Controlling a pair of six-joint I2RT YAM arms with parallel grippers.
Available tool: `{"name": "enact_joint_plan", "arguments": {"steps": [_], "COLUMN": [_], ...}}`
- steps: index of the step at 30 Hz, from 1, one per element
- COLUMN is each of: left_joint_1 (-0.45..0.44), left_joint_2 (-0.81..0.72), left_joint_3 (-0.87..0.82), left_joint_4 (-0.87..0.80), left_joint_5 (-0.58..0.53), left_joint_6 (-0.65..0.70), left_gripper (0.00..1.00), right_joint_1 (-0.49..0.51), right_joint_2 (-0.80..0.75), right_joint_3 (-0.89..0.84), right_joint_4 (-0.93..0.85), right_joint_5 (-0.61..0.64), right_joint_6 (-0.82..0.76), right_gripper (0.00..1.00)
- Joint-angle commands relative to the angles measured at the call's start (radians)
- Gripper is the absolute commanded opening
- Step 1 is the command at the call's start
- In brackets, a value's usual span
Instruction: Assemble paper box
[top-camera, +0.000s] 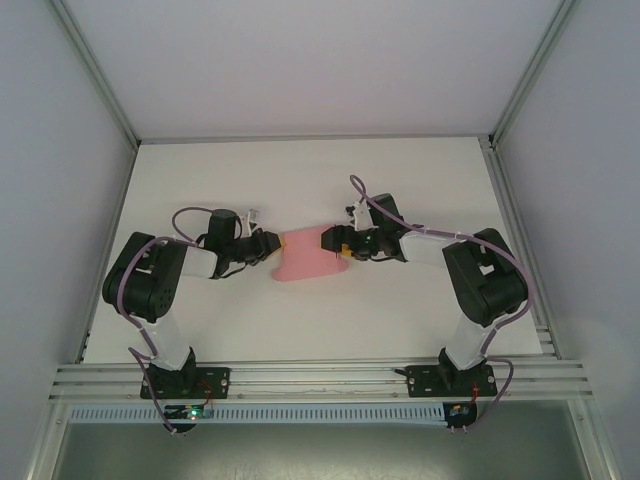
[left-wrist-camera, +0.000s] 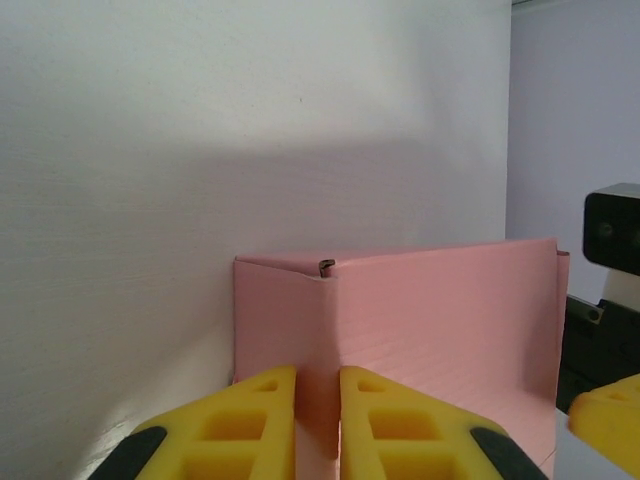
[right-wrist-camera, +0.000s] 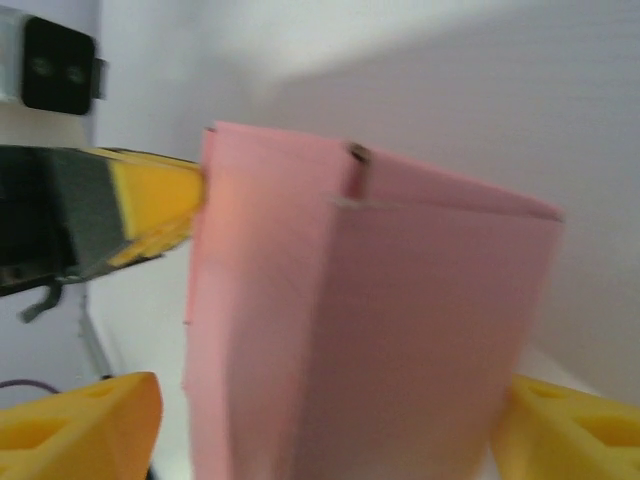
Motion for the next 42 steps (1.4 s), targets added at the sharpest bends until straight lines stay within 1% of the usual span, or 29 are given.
{"name": "enact_joint_plan", "arguments": {"steps": [1,3,5,7,9,10,11,12,13,14,15,16,18,19,20,21,22,23,24,25,27,29,30,32,33,35,37,40,42], "left_joint_1": [0.009,0.009,0.01,0.008,0.006,0.006,0.006,0.005,0.004,-0.001,-0.007,-0.024,-0.094,-0.15,-0.225,-0.291,-0.347,-0.385,-0.405,-0.422,-0.451,-0.488,-0.504,-0.536,-0.544,-0.573,-0.588,-0.589,-0.592], "left_joint_2": [-0.012,-0.024,-0.04,-0.061,-0.089,-0.107,-0.13,-0.155,-0.182,-0.218,-0.256,-0.298,-0.388,-0.422,-0.45,-0.466,-0.477,-0.486,-0.492,-0.494,-0.489,-0.466,-0.453,-0.425,-0.411,-0.384,-0.373,-0.363,-0.353], "left_joint_3": [-0.019,-0.02,-0.006,0.021,0.036,0.04,0.045,0.053,0.059,0.068,0.076,0.083,0.117,0.145,0.174,0.192,0.206,0.21,0.209,0.209,0.213,0.236,0.25,0.264,0.271,0.298,0.318,0.303,0.299], "left_joint_4": [-0.032,-0.006,-0.016,-0.066,-0.087,-0.091,-0.102,-0.122,-0.144,-0.175,-0.205,-0.242,-0.371,-0.448,-0.526,-0.567,-0.597,-0.61,-0.612,-0.61,-0.586,-0.597,-0.612,-0.593,-0.594,-0.619,-0.654,-0.585,-0.541], "left_joint_5": [-0.049,-0.05,-0.053,-0.071,-0.086,-0.091,-0.099,-0.11,-0.121,-0.139,-0.157,-0.176,-0.309,-0.386,-0.492,-0.574,-0.624,-0.637,-0.625,-0.615,-0.613,-0.654,-0.679,-0.764,-0.786,-0.86,-0.871,-0.886,-0.934], "left_joint_6": [0.03,0.026,0.04,0.063,0.085,0.096,0.112,0.132,0.165,0.208,0.261,0.331,0.514,0.633,0.767,0.873,0.965,1.041,1.089,1.12,1.174,1.241,1.28,1.333,1.361,1.404,1.428,1.442,1.446], "left_gripper": [0.16,0.17,0.17,0.17,0.24,0.25,0.29,0.36,0.54,0.8,1.0,1.0,1.0,1.0,1.0,1.0,1.0,1.0,1.0,1.0,1.0,1.0,1.0,1.0,1.0,1.0,1.0,1.0,1.0], "right_joint_1": [-0.008,-0.009,-0.009,-0.01,-0.01,-0.011,-0.012,-0.013,-0.017,-0.021,-0.028,-0.037,-0.067,-0.082,-0.097,-0.108,-0.117,-0.128,-0.138,-0.151,-0.166,-0.176,-0.181,-0.184,-0.184,-0.181,-0.178,-0.172,-0.168], "right_joint_2": [0.01,0.004,-0.007,-0.021,-0.038,-0.048,-0.058,-0.068,-0.078,-0.091,-0.102,-0.111,-0.112,-0.109,-0.106,-0.107,-0.106,-0.106,-0.105,-0.106,-0.128,-0.159,-0.169,-0.194,-0.206,-0.232,-0.249,-0.259,-0.26], "right_joint_3": [-0.011,-0.028,-0.033,-0.033,-0.03,-0.027,-0.02,-0.018,-0.017,-0.023,-0.029,-0.033,-0.025,-0.016,-0.013,-0.008,0.0,0.017,0.035,0.049,0.045,0.056,0.073,0.107,0.117,0.123,0.141,0.156,0.153], "right_joint_4": [0.195,0.276,0.305,0.296,0.254,0.221,0.174,0.139,0.112,0.101,0.1,0.098,0.06,0.043,0.033,0.018,-0.005,-0.052,-0.109,-0.147,-0.143,-0.19,-0.233,-0.338,-0.368,-0.355,-0.358,-0.395,-0.417], "right_joint_5": [-0.121,-0.144,-0.158,-0.153,-0.129,-0.112,-0.09,-0.073,-0.055,-0.039,-0.031,-0.023,-0.035,-0.052,-0.066,-0.073,-0.082,-0.096,-0.111,-0.136,-0.155,-0.17,-0.186,-0.199,-0.204,-0.22,-0.21,-0.21,-0.224], "right_joint_6": [0.106,0.159,0.179,0.179,0.159,0.142,0.118,0.103,0.097,0.107,0.125,0.155,0.234,0.271,0.322,0.369,0.411,0.455,0.493,0.534,0.609,0.674,0.682,0.676,0.679,0.725,0.731,0.727,0.718], "right_gripper": [0.74,0.69,0.62,0.52,0.47,0.42,0.4,0.4,0.4,0.41,0.42,0.43,0.38,0.37,0.36,0.36,0.37,0.37,0.39,0.39,0.37,0.38,0.38,0.39,0.39,0.39,0.38,0.39,0.39]}}
